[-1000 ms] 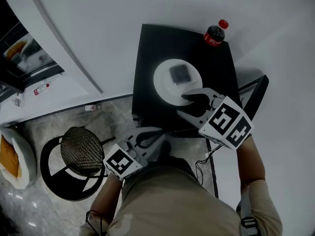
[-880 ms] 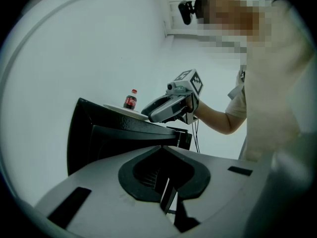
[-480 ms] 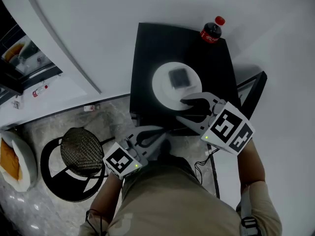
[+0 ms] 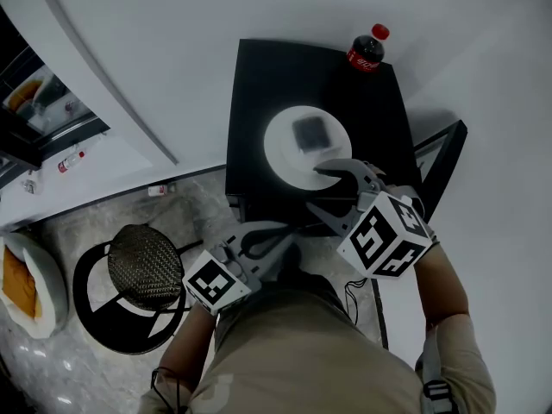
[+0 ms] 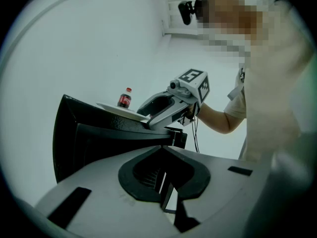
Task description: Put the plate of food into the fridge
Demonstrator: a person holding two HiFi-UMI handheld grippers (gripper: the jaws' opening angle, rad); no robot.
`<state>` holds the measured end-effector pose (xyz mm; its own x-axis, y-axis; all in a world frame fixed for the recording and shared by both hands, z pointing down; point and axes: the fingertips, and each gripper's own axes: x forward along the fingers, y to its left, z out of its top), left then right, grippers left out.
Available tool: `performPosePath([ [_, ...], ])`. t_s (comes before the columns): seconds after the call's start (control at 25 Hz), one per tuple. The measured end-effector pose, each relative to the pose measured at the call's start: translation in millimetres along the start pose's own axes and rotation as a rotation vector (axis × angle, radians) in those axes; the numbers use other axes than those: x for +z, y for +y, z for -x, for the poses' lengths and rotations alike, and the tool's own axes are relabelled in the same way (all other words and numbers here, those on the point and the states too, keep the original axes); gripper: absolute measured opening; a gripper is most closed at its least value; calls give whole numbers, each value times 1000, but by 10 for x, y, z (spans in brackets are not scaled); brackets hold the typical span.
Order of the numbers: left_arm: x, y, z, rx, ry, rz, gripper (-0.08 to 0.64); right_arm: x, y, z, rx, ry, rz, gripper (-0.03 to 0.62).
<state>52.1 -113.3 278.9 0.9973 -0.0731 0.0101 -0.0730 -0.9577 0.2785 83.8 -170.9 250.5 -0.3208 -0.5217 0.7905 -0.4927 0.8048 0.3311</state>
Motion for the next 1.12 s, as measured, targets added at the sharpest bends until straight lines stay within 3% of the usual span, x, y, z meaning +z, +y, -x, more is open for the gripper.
performPosePath([
  [0.28,-28,-10,55,12,1,5,12,-34,17,-38,-50,39,75,179],
  [0.6,-51,-63,49,-11,8,-16,12,-16,29,0,-120,0,65,178],
  [0.84,-38,-83,33,-16,13,4,12,6,62,54,-135,-35,53,125],
  [1.12,-11,-83,32,-29,-4,20,12,8,106,88,-178,-26,105,104],
])
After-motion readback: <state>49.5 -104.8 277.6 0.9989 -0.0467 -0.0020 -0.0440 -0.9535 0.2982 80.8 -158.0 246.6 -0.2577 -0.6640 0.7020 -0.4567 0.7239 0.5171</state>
